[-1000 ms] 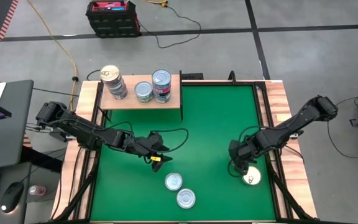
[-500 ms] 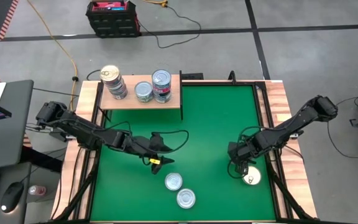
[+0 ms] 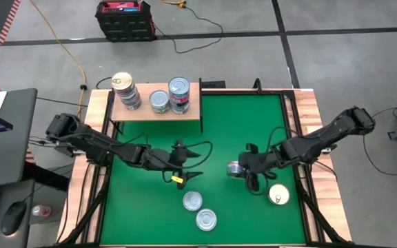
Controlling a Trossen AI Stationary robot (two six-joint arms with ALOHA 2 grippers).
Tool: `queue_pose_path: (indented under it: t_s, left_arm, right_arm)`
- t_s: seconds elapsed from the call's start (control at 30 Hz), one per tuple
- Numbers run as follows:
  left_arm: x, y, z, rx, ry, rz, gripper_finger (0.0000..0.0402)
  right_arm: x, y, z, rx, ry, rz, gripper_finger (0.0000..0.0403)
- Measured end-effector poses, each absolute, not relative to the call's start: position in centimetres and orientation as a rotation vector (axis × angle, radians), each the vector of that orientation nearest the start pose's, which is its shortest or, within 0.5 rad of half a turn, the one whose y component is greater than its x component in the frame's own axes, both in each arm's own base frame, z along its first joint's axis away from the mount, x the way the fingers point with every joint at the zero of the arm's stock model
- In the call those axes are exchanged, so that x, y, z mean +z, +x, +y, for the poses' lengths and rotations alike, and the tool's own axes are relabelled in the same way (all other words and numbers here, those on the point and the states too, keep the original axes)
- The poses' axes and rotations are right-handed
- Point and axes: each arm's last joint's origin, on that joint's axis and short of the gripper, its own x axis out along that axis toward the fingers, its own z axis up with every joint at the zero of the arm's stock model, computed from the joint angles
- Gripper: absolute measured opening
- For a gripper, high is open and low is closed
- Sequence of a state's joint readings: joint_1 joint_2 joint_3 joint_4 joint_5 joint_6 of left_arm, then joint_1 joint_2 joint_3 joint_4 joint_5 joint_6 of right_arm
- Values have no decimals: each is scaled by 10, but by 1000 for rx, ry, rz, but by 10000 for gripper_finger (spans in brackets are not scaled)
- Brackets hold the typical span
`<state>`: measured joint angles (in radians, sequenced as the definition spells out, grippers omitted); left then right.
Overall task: Stack canned seafood by type on shelf
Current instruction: Stack the blue and pink tuna can on top of the blue and pink tuna cans on the shelf
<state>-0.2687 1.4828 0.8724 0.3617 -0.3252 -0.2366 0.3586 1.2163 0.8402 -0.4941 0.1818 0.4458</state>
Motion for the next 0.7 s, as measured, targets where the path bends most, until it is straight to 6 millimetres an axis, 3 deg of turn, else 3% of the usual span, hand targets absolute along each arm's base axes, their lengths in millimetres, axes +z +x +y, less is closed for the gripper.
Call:
queue_pose_path:
  t_s: [0.2,0.37,0.7]
  left_arm:
    - [241,344,-85,87,-130,250,336]
    - [254,363,-86,182,-87,218,336]
    - [265,364,-81,169,-56,297,332]
  right_arm:
    - [265,250,72,0,144,687,206]
    - [279,267,72,-2,116,650,219]
    - [304,288,77,29,56,586,208]
